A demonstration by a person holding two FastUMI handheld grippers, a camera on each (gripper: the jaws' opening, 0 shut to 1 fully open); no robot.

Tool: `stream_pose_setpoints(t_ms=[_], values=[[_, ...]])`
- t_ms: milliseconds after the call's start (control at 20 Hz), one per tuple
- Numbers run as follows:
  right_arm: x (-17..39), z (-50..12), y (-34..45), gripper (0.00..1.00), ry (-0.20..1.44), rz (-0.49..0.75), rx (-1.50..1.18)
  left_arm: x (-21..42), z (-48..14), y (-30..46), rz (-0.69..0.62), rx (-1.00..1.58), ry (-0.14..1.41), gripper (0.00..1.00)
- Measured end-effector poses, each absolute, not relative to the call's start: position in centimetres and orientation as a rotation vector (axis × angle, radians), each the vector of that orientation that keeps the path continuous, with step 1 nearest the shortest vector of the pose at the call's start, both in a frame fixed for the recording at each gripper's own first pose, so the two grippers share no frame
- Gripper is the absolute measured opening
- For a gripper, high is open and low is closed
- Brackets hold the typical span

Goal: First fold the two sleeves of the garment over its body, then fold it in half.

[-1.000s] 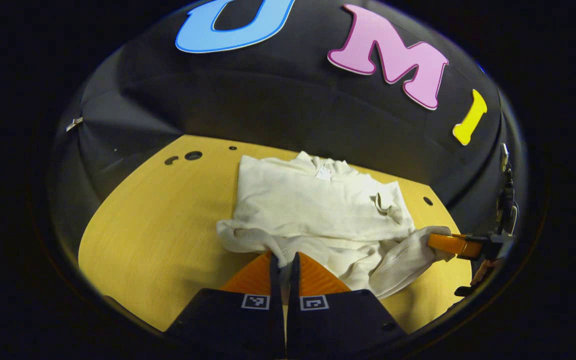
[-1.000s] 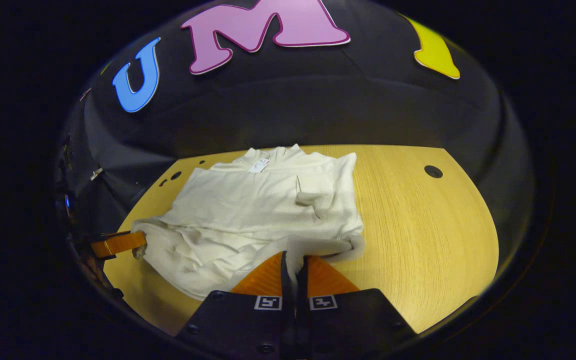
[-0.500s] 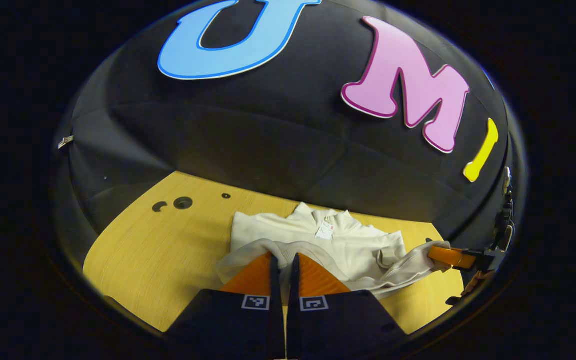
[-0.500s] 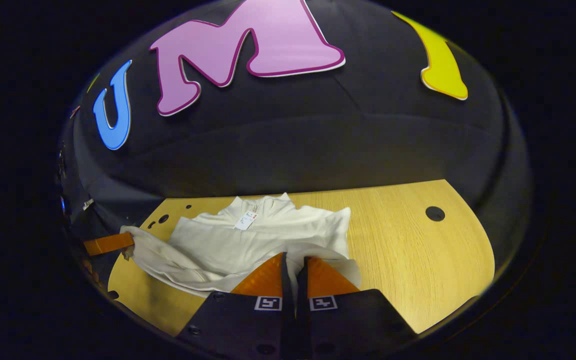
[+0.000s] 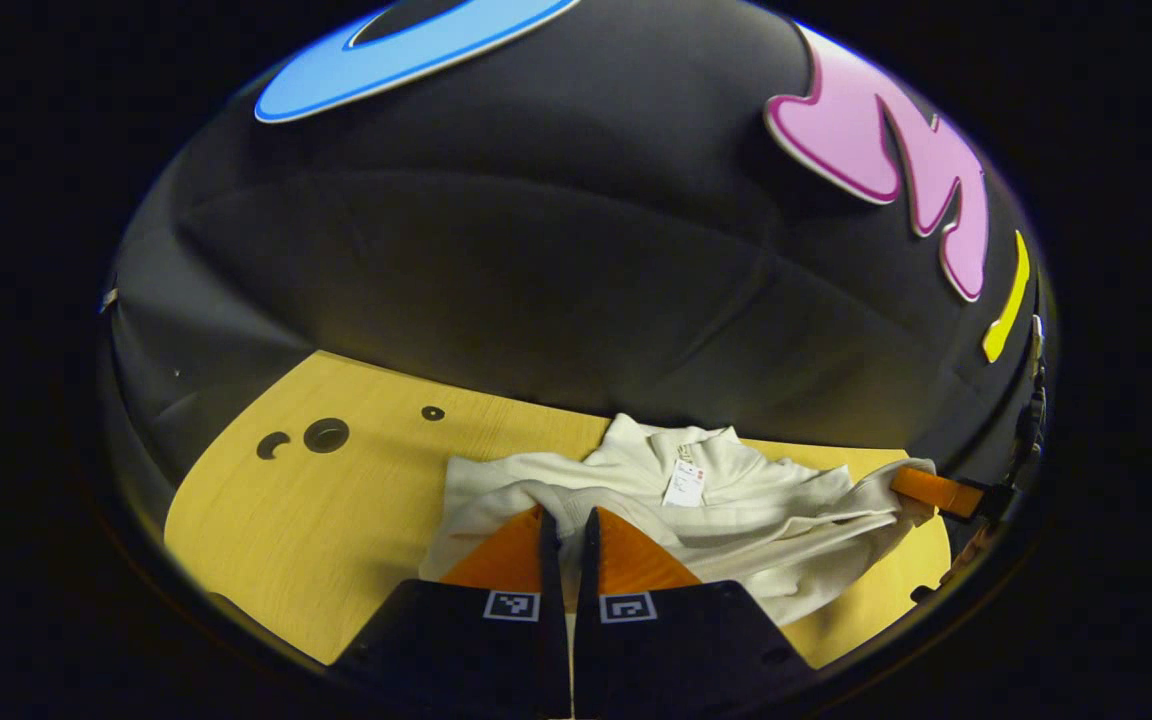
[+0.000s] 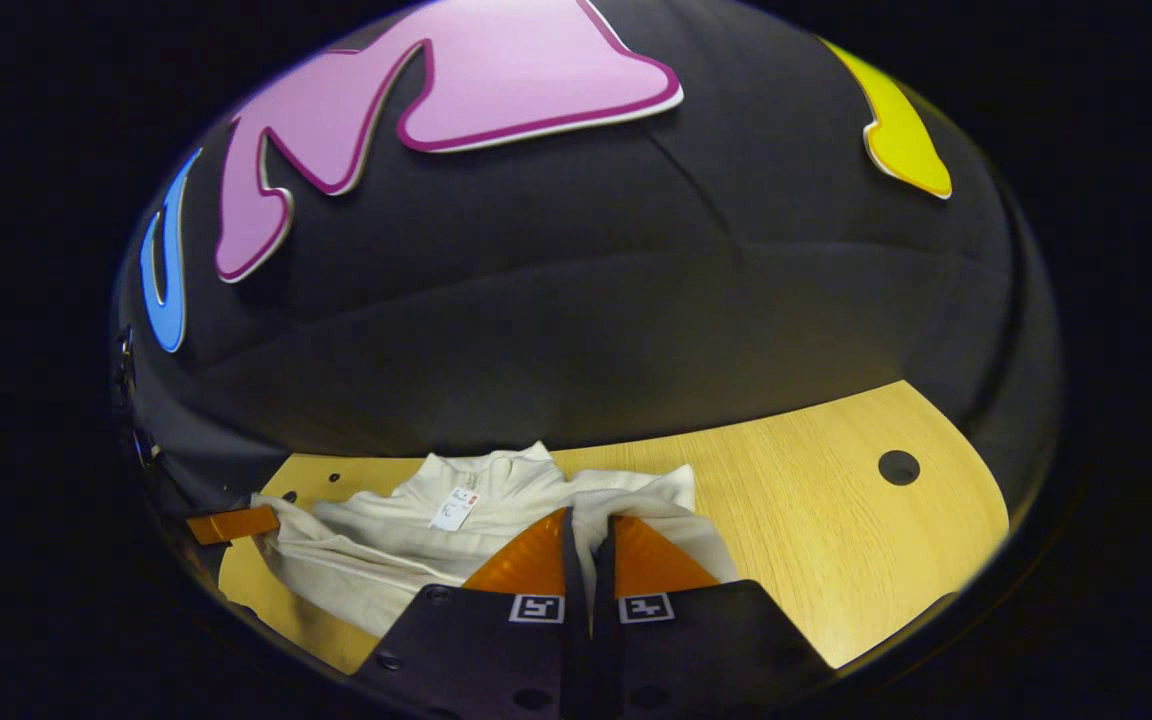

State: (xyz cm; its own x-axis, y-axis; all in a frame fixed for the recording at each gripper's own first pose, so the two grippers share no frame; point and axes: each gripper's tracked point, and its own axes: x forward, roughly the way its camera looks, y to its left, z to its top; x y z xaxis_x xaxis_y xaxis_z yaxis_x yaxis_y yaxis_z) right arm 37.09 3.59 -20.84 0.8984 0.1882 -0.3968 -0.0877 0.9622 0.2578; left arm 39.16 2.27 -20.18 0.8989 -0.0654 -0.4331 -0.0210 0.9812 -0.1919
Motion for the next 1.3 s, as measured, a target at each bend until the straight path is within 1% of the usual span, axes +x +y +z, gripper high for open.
stream_pose_setpoints(t_ms=[150, 200, 250, 300, 350, 400, 550, 600, 700, 800, 1050, 1300], values=[[38.7, -22.8, 4.2, 0.06, 0.422, 0.119, 0.214, 41.5, -22.3, 2.7, -0.018, -0.175, 0.464, 0.07], [38.8, -23.0, 4.3, 0.07, 0.409, 0.121, 0.199, 42.0, -22.6, 2.9, -0.014, -0.160, 0.465, 0.05], [39.1, -23.1, 4.4, 0.12, 0.397, 0.125, 0.186, 42.6, -23.0, 3.5, 0.002, -0.141, 0.462, 0.14], [39.2, -23.1, 4.9, 0.14, 0.389, 0.137, 0.182, 43.2, -22.9, 4.1, 0.023, -0.116, 0.442, 0.20], [39.1, -23.1, 5.0, 0.21, 0.390, 0.145, 0.183, 43.6, -22.3, 4.4, 0.030, -0.098, 0.424, 0.29], [39.1, -23.2, 5.4, 0.25, 0.394, 0.163, 0.195, 43.7, -21.6, 4.8, 0.036, -0.079, 0.404, 0.41], [38.5, -22.7, 5.4, 1.00, 0.397, 0.175, 0.175, 42.9, -18.9, 5.3, 0.045, -0.068, 0.355, 0.77], [38.2, -21.9, 5.1, 0.99, 0.379, 0.172, 0.152, 42.5, -17.9, 5.2, 0.042, -0.067, 0.341, 0.80], [37.6, -19.4, 4.8, 0.98, 0.329, 0.179, 0.118, 41.6, -15.7, 5.9, 0.061, -0.036, 0.308, 0.93], [36.8, -16.6, 4.4, 0.98, 0.279, 0.184, 0.086, 40.3, -13.2, 5.7, 0.051, -0.032, 0.276, 0.97], [33.1, -9.9, 2.8, 0.98, 0.203, 0.164, 0.053, 35.1, -5.2, 4.2, 0.007, -0.027, 0.167, 0.97], [25.9, -1.8, 0.1, 0.98, 0.115, 0.111, 0.076, 26.1, 3.0, 2.8, -0.038, -0.006, 0.044, 0.97]])
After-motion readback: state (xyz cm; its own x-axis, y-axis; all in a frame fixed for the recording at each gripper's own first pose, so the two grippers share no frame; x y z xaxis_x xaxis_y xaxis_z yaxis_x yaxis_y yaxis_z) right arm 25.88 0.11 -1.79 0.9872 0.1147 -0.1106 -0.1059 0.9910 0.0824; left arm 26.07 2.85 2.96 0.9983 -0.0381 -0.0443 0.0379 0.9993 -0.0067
